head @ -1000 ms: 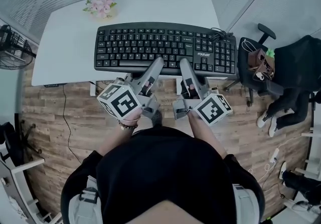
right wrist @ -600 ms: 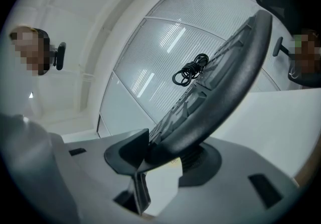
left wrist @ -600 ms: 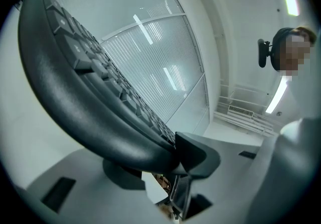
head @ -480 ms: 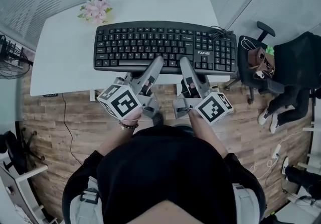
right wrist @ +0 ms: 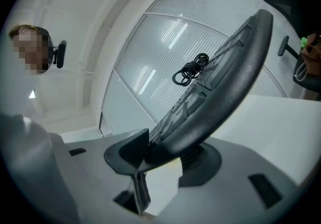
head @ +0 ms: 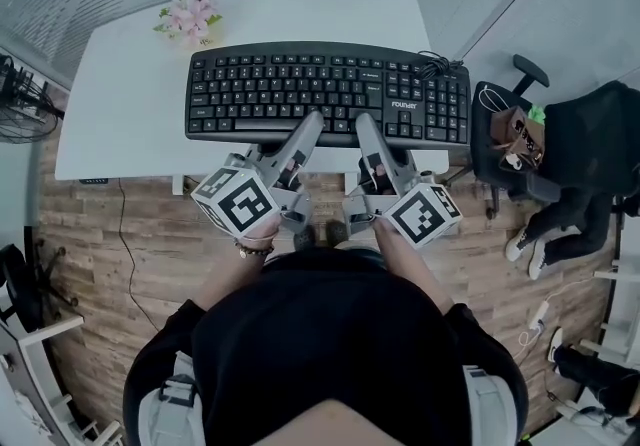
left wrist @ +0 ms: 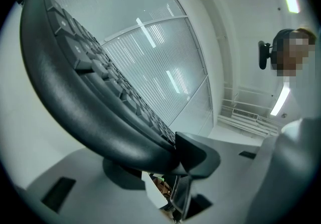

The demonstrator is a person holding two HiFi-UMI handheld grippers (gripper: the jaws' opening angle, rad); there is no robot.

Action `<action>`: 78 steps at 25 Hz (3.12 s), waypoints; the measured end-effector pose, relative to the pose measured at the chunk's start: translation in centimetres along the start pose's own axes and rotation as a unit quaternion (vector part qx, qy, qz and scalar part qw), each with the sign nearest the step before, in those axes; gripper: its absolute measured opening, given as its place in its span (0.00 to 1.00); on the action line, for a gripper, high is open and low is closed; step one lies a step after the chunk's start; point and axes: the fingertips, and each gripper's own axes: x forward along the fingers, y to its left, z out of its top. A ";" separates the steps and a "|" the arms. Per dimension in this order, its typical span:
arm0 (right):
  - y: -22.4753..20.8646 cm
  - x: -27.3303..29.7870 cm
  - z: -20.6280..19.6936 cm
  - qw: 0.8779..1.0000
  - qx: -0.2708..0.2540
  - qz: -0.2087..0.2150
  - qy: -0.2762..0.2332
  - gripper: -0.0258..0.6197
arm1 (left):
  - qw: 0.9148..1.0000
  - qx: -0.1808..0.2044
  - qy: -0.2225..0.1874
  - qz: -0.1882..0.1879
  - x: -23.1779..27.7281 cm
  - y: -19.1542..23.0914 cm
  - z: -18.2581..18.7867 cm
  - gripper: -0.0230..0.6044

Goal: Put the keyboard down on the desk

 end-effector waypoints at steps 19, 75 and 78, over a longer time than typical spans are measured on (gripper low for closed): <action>-1.6 1.0 -0.9 0.999 0.016 0.001 0.042 0.32 | 0.999 -0.023 0.002 0.038 0.4 1.6 -1.0 0.32; -10.6 0.7 -9.8 0.982 0.090 -0.081 0.143 0.32 | 0.985 -0.107 0.068 0.116 -0.3 11.0 -9.4 0.32; -11.0 0.5 -10.2 0.981 0.092 -0.086 0.147 0.32 | 0.984 -0.109 0.071 0.120 -0.4 11.3 -9.8 0.32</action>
